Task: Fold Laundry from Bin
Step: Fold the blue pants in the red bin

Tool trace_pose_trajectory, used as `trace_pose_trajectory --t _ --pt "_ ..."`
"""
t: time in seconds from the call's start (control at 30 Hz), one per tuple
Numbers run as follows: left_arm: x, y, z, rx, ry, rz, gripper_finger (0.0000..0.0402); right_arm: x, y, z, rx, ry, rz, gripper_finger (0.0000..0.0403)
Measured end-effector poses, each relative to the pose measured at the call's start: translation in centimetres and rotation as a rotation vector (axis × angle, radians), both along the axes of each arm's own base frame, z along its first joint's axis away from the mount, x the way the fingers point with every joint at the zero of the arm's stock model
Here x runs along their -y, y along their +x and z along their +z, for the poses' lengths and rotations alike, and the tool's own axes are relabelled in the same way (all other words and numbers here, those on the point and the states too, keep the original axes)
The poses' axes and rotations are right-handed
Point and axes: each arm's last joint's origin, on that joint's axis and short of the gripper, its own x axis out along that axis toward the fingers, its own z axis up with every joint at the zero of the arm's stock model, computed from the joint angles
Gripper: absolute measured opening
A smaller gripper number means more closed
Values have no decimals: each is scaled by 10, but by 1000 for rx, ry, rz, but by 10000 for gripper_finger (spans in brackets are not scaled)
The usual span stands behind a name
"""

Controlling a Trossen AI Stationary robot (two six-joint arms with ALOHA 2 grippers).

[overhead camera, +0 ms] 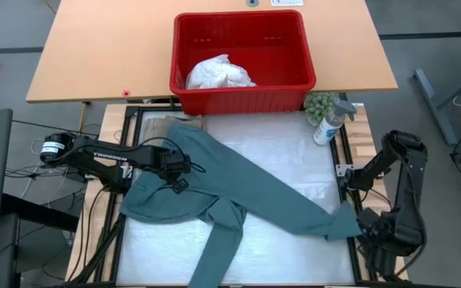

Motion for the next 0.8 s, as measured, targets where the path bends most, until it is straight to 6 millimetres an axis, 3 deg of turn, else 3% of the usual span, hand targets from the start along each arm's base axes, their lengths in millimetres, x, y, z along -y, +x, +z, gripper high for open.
trace_pose_trajectory --t 0.1,0.2,0.33,0.4,0.53,0.7,0.8 --pt "-1 0 0 0 0 4 0 -2 -10 3 -1 -18 -12 179" --pt "-1 0 0 1 0 4 0 -4 -10 10 214 -42 -5 181" --pt "-1 0 0 2 0 4 0 -2 15 15 607 -57 81 178" --pt "-1 0 0 3 0 5 0 1 34 13 693 -70 155 175" --pt "-1 1 0 12 -3 20 0 18 66 0 589 -179 184 172" --pt "-1 1 0 22 -6 36 0 46 93 -24 285 -163 -214 172" --pt "-1 4 1 50 -5 39 0 56 104 -38 224 -172 -303 172"
